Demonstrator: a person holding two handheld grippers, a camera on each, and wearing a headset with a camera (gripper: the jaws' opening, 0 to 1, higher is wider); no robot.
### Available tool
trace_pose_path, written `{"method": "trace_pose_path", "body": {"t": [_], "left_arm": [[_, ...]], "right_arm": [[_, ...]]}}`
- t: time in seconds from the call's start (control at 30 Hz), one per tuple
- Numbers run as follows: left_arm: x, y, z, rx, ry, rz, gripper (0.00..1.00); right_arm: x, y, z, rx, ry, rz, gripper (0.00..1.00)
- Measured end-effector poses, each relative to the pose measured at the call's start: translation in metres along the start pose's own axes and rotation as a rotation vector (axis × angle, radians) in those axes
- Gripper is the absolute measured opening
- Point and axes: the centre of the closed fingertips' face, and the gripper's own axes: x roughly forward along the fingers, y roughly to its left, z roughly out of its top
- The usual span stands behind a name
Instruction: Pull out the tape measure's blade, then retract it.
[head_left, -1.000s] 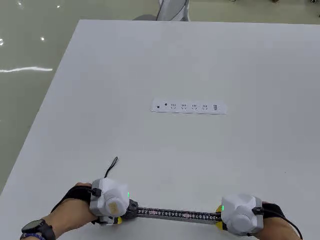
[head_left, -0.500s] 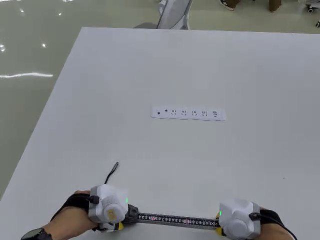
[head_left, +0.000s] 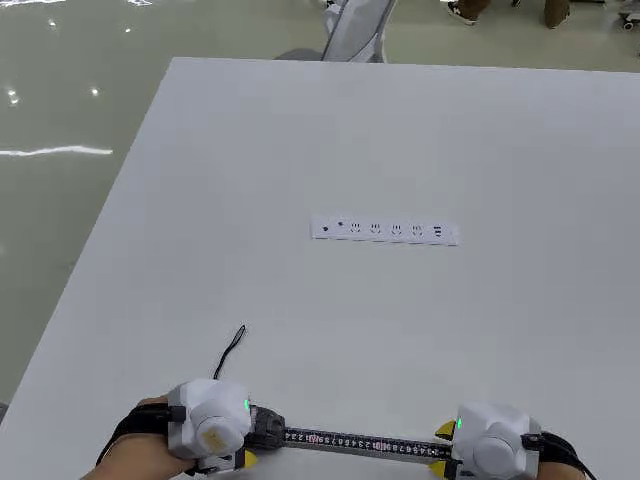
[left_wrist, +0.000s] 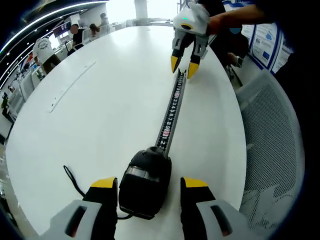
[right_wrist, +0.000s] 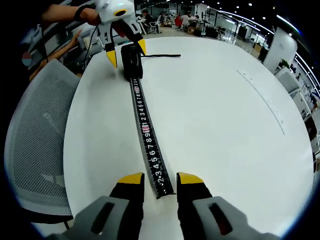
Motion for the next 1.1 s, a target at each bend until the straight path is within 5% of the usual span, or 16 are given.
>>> {"method": "trace_pose_path", "body": {"t": [0.2,0.57,0.67,1.0,1.1], "left_arm": [[-0.009,-0.002,0.008,-0.04,-0.046,0.019,0.48],[-0.027,-0.011,0.032,-0.195,-0.198,0.054,0.52],[-0.032,-0.014,0.031,-0.212,-0.19,0.052,0.52],[-0.056,-0.024,0.037,-0.391,-0.352,0.123,0.59],[-0.061,-0.027,0.035,-0.421,-0.368,0.15,0.62]], "right_arm": [[-0.006,0.0,0.01,0.082,-0.062,-0.023,0.3],[-0.025,0.005,0.029,0.293,-0.234,-0.062,0.36],[-0.03,0.008,0.033,0.324,-0.269,-0.069,0.37],[-0.051,0.025,0.035,0.391,-0.379,-0.11,0.46],[-0.057,0.027,0.037,0.428,-0.422,-0.129,0.49]]}}
